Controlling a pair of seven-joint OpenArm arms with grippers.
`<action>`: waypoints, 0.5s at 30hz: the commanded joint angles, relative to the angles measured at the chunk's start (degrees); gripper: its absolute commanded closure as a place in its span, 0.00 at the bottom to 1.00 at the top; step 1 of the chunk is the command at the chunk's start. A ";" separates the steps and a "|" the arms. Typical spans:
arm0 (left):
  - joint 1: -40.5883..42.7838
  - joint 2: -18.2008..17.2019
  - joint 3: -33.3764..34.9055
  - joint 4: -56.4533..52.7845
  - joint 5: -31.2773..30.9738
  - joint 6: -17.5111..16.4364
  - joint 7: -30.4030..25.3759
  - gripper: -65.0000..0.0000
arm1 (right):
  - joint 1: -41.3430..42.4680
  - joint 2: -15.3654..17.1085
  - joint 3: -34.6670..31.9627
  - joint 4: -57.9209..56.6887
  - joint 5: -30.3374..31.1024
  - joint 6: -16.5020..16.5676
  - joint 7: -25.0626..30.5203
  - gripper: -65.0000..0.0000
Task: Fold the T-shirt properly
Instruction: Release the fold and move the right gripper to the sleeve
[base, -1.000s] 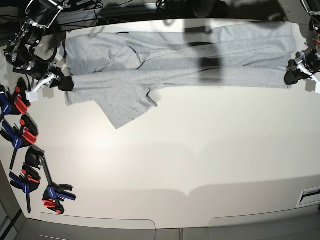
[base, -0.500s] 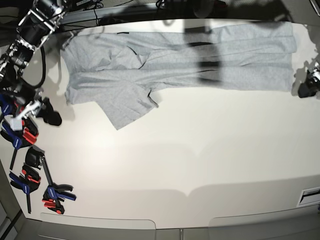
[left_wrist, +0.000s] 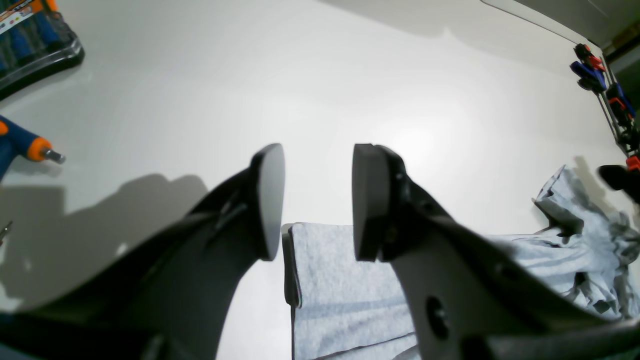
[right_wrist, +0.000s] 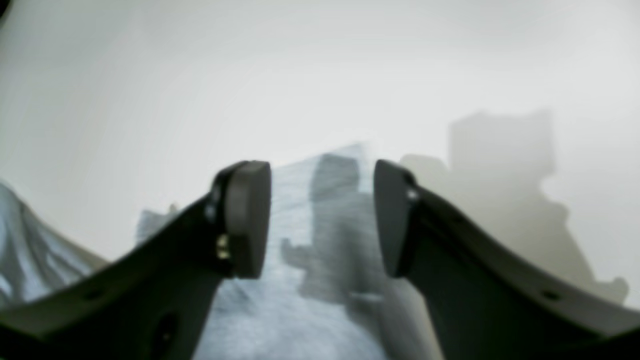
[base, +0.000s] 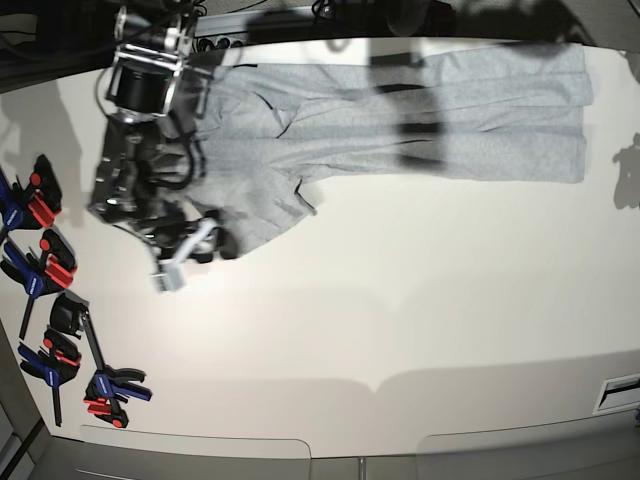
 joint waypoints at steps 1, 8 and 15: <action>-0.44 -1.62 -0.59 0.85 -1.33 -0.49 -0.59 0.68 | 1.44 0.15 -0.92 1.01 -0.79 -1.18 2.54 0.50; -0.44 -1.62 -0.59 0.85 -1.33 -0.49 -0.33 0.68 | 1.46 -2.34 -3.30 0.42 -13.51 -12.33 8.00 0.51; -0.44 -1.62 -0.59 0.85 -1.33 -0.49 -0.35 0.68 | 3.87 -2.03 -1.68 -10.93 -12.87 -10.97 9.14 0.51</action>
